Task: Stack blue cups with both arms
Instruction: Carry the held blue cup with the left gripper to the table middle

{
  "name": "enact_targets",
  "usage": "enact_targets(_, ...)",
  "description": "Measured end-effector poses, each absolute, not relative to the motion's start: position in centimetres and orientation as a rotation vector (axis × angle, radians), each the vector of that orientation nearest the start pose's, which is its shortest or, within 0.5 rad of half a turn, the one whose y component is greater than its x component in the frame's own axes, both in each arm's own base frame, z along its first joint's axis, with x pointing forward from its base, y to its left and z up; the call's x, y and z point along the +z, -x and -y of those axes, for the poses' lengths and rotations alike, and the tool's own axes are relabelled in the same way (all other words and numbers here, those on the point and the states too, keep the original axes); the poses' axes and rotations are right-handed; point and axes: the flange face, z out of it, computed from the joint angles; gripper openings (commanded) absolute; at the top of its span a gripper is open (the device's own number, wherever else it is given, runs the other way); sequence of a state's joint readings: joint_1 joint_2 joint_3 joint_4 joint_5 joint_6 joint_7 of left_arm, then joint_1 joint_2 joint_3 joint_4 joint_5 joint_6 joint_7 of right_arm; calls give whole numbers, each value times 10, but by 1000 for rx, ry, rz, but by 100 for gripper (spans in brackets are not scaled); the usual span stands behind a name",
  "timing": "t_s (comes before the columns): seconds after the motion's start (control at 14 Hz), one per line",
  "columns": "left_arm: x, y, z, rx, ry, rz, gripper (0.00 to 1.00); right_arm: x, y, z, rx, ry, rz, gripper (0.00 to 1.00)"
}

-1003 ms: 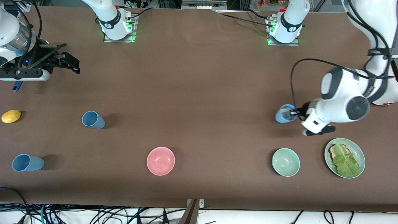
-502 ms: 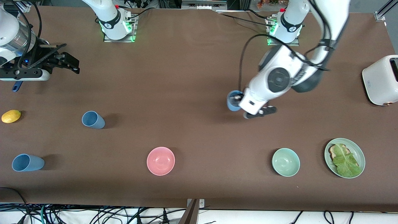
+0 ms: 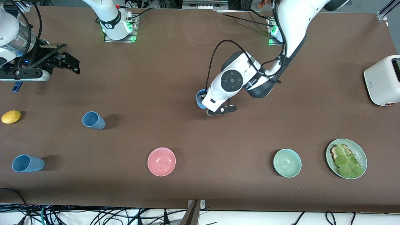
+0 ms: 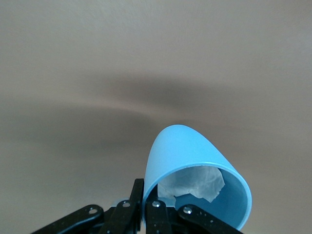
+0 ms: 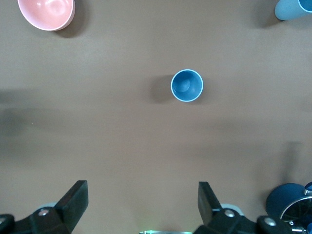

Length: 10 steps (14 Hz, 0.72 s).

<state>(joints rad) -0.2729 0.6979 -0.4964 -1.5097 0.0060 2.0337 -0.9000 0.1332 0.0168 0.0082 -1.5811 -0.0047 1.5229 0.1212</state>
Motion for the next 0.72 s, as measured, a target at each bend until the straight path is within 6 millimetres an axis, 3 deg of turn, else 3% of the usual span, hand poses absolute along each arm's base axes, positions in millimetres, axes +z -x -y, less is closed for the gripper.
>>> enact_targets(0.14, 271, -536, 448, 496, 3230, 342, 0, 604, -549, -78, 122, 3154, 32, 100)
enact_targets(0.43, 274, -534, 457, 485, 3243, 326, 0, 596, -553, -78, 145, 3155, 32, 100)
enact_targets(0.72, 257, -524, 466, 520, 3230, 301, 0, 593, -555, -78, 148, 3155, 32, 100)
